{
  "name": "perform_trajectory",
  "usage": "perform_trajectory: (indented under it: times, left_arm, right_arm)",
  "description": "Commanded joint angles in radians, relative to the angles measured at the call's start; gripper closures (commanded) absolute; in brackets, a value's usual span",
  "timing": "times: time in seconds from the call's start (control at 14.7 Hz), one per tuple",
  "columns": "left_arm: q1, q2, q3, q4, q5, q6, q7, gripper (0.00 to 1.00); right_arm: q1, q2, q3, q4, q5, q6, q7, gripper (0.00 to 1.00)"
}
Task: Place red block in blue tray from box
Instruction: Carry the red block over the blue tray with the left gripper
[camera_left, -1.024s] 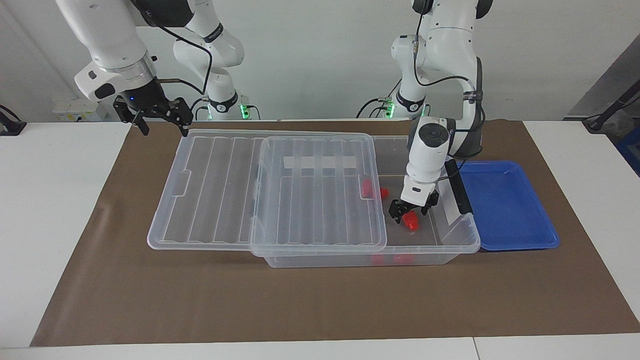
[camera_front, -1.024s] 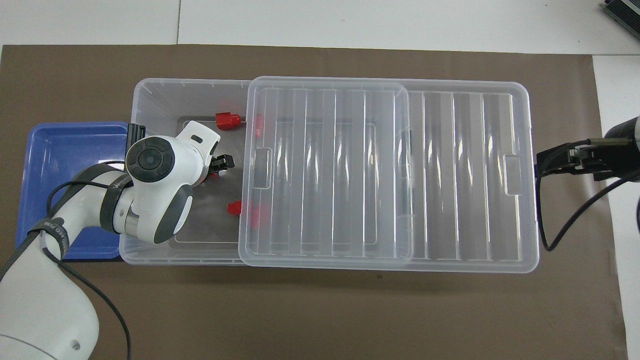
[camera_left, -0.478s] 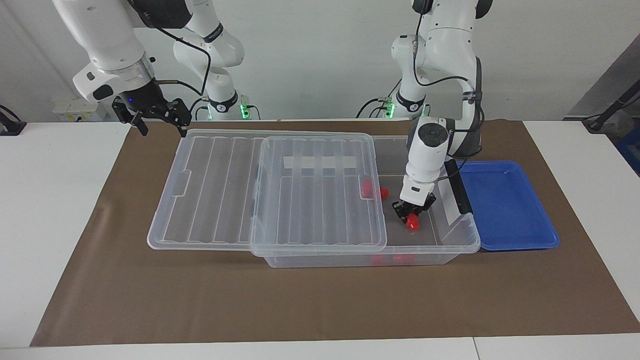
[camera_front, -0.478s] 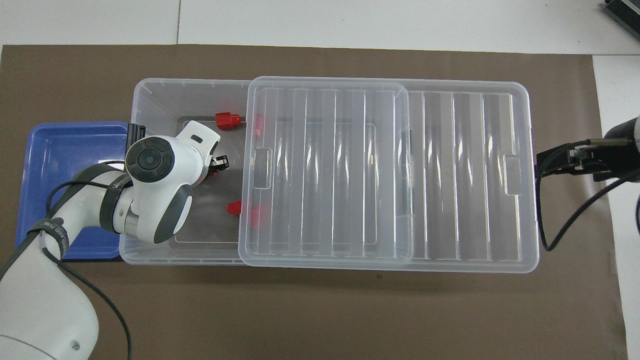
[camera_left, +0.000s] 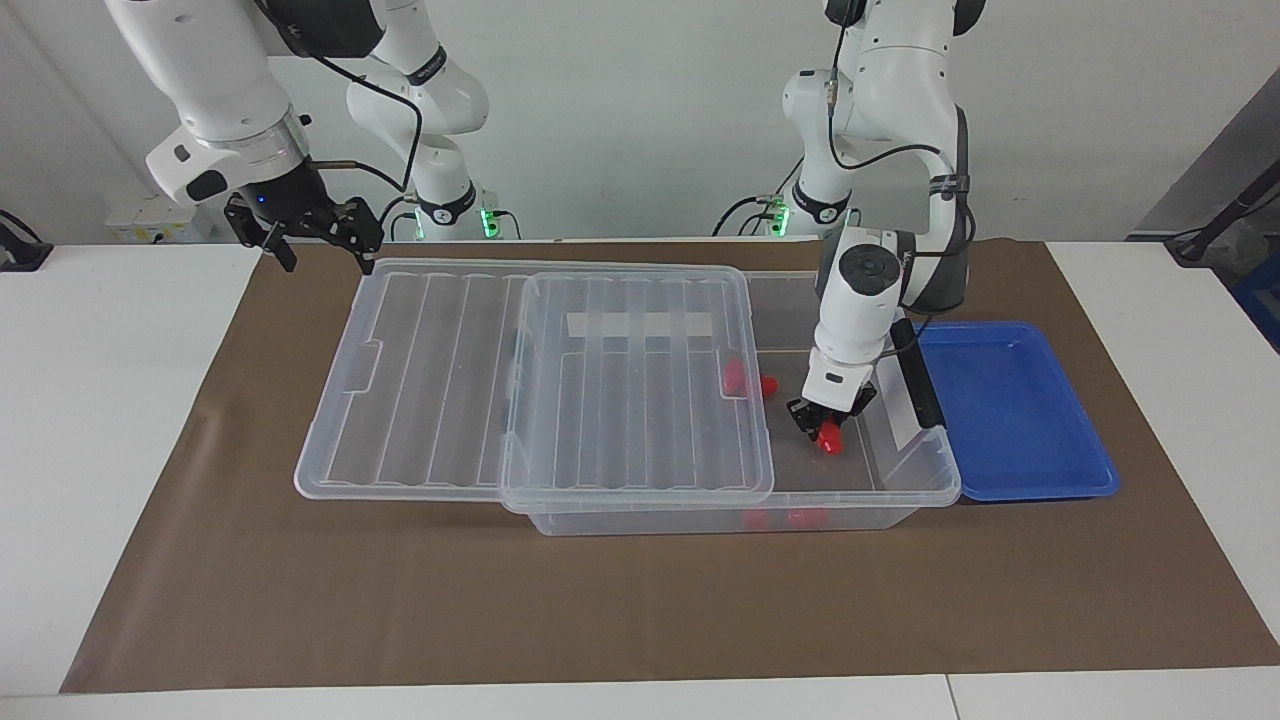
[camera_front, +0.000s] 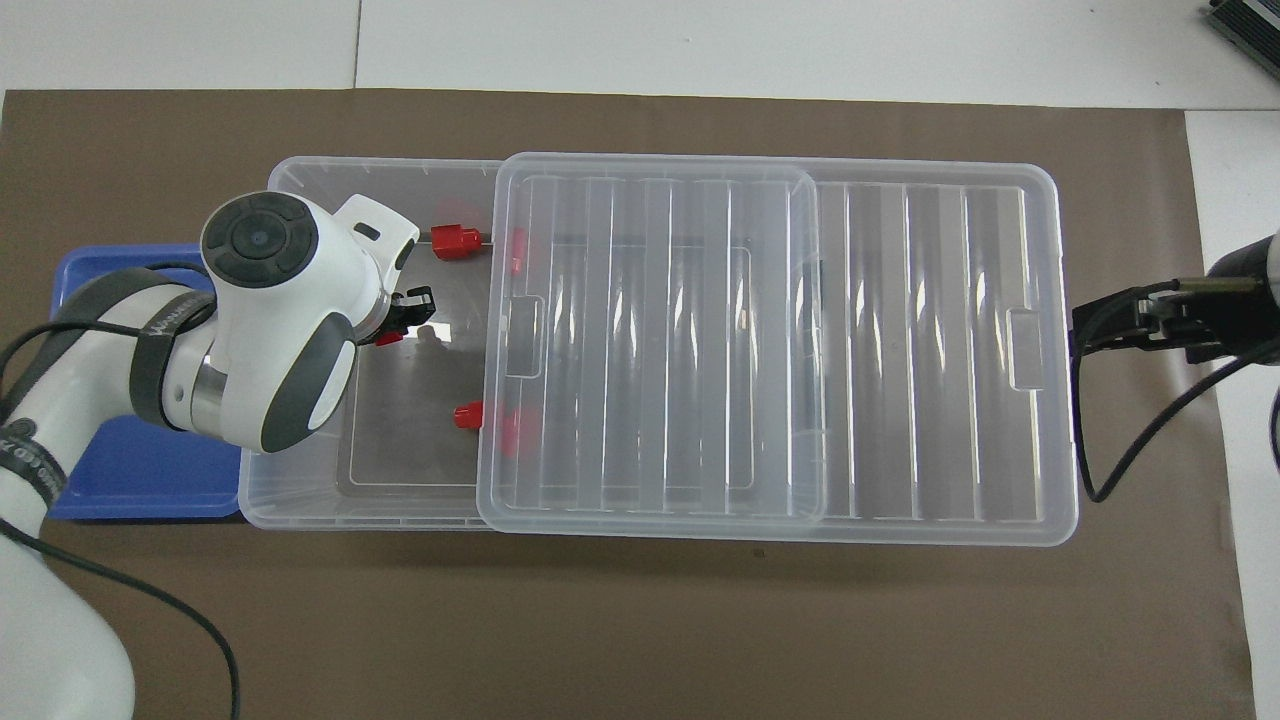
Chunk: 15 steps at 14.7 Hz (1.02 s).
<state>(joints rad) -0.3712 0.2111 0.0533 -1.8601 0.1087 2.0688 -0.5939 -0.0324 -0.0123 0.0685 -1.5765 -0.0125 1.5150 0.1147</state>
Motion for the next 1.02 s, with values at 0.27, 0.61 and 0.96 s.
perform_trajectory:
  times: [0.27,0.61,0.96]
  left_arm:
    - [0.0,-0.102,0.025,0.146,-0.061,-0.295,0.048,1.0]
    - [0.132,-0.179,0.028,0.164,-0.063,-0.395,0.319,1.0]
    - [0.264,-0.205,0.026,0.148,-0.061,-0.397,0.609,1.0]
  right_arm:
    - [-0.015,-0.02,0.01,-0.025,0.008,0.008,0.008,0.0]
    - [-0.049,-0.047,0.01,-0.098,0.008,0.095,0.003,0.05]
    - [-0.078,-0.066,0.008,-0.21,0.008,0.235,-0.007,0.7]
